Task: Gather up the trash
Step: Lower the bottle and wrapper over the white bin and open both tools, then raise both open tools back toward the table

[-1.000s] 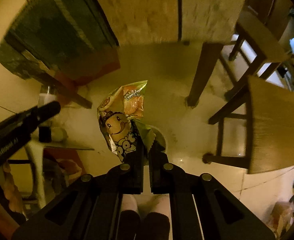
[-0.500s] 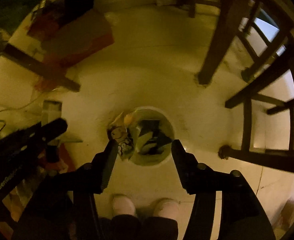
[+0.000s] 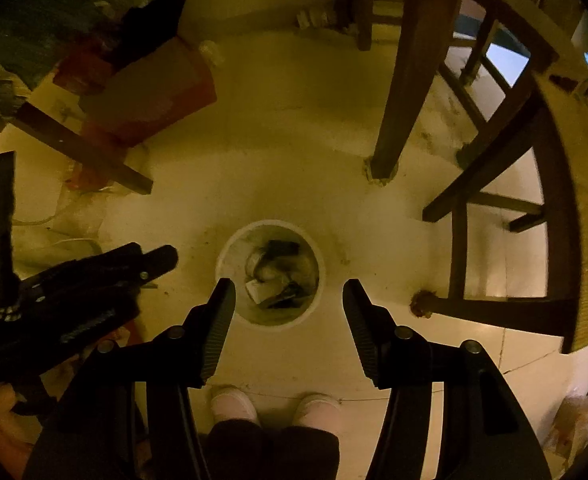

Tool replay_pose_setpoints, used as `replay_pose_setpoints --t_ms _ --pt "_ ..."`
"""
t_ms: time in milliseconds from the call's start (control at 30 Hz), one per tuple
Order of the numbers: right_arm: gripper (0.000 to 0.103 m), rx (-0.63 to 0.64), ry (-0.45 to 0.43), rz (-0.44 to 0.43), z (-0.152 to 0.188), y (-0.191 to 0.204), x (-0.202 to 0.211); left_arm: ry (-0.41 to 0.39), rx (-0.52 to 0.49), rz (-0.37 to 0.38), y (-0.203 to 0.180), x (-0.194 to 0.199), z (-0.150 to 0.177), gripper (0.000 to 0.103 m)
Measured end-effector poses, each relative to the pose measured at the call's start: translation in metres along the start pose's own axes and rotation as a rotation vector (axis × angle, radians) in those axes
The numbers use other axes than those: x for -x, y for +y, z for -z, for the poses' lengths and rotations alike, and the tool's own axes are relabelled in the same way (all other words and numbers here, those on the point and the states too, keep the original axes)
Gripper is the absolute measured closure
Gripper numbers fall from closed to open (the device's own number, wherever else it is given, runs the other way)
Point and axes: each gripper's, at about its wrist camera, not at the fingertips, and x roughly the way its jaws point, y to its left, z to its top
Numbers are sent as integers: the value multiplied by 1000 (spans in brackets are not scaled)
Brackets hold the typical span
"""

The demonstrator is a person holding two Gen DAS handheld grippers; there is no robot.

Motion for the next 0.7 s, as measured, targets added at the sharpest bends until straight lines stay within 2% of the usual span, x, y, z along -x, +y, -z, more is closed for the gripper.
replay_pose_setpoints --t_ms 67,300,700 --pt "51 8 -9 -7 -3 5 13 -8 -13 1 -4 18 -1 56" --pt "51 39 -53 -33 -12 26 84 -55 -42 -22 -19 116 -5 56" --pt "51 79 -182 -50 -29 79 243 -232 -46 -42 -42 320 -18 56"
